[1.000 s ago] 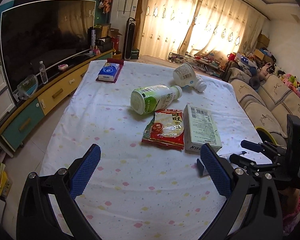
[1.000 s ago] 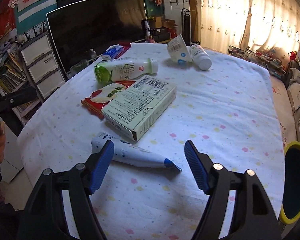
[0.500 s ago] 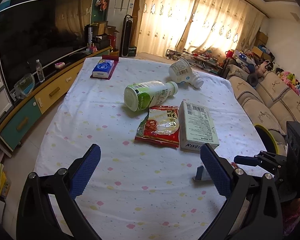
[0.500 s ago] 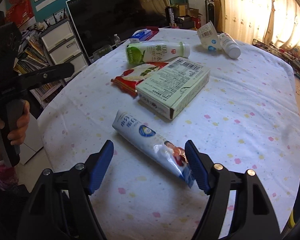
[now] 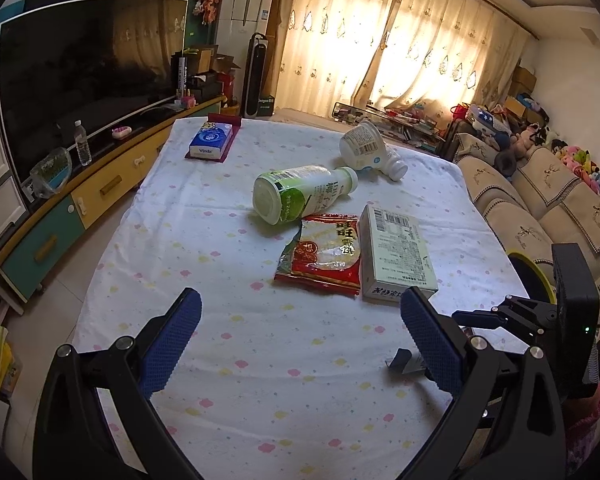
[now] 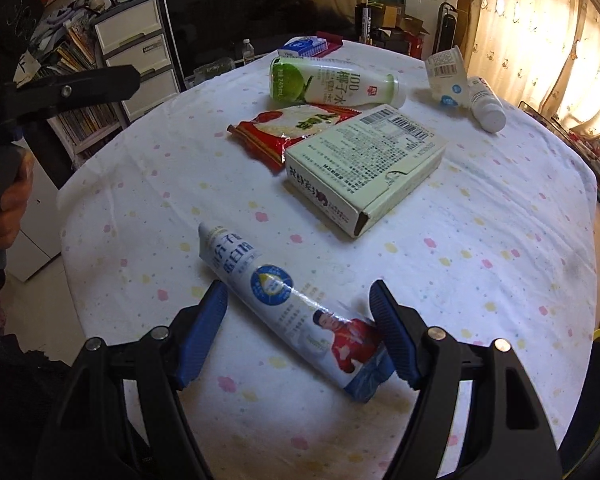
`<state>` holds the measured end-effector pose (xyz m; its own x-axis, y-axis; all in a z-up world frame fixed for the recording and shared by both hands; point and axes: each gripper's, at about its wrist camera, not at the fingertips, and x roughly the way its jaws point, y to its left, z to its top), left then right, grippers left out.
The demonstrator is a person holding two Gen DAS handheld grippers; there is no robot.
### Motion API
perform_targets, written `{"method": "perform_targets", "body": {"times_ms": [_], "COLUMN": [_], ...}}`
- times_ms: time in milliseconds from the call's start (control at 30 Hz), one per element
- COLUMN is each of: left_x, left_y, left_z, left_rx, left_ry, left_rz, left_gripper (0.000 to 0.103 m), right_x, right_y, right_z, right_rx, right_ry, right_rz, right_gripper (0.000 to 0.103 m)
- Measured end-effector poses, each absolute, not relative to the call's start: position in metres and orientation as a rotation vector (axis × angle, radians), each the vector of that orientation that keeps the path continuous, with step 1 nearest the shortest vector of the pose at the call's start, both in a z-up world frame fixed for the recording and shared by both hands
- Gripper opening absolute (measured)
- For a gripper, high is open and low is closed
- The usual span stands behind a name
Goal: Collect trash
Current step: 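Grasp the white toothpaste tube with the right tool and lift it, then carry the toothpaste tube into the bin and open the right tool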
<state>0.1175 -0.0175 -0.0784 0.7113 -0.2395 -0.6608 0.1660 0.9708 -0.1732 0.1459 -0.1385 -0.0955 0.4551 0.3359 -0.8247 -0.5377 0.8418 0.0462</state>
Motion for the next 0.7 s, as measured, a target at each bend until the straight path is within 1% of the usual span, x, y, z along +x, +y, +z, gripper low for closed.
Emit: {"method": "perform_targets", "body": {"times_ms": [33,67,100,133,167,233,267,300,400,467,700], "left_x": [0.117,0.117,0.117,0.117,0.117,0.118,0.118,0.118,0.118,0.118,0.117], "left_y": [-0.017,-0.018,-0.018,-0.018,-0.018,-0.018,-0.018,-0.018,-0.019,-0.021,-0.025], "left_z": [-0.079,-0.079,-0.080,-0.080,-0.080,-0.080,-0.080,-0.081,-0.082,-0.083,-0.082], "left_rx": [-0.102,-0.101,-0.101,-0.101,-0.099,-0.100,-0.101,-0.103,-0.101,-0.099,-0.091], "left_ry": [0.748,0.749,0.750,0.750,0.750,0.751,0.752,0.755,0.762,0.764,0.762], "left_rz": [-0.225,-0.226,-0.227,-0.228,-0.228,-0.226,-0.226,-0.226,-0.229,-0.231,-0.239], "left_gripper": [0.098,0.098,0.098,0.098,0.098,0.098,0.098,0.098,0.098,0.098,0.098], "right_x": [0.148,0.149,0.150,0.149,0.150,0.150,0.150,0.150,0.148,0.147,0.141], "right_y": [-0.137,-0.135,-0.133,-0.132,-0.132,-0.133,-0.134,-0.134,-0.138,-0.143,-0.179], "right_z": [-0.098,-0.099,-0.101,-0.101,-0.101,-0.100,-0.099,-0.098,-0.096,-0.091,-0.068], "right_rx": [-0.238,-0.243,-0.250,-0.258,-0.258,-0.251,-0.248,-0.245,-0.215,-0.168,0.009], "right_ry": [0.961,0.966,0.971,0.963,0.961,0.964,0.964,0.964,0.958,0.948,0.874], "right_rz": [0.550,0.555,0.557,0.552,0.552,0.561,0.562,0.562,0.562,0.563,0.532], "right_gripper": [0.070,0.067,0.058,0.056,0.050,0.042,0.034,0.021,0.012,0.010,0.010]}}
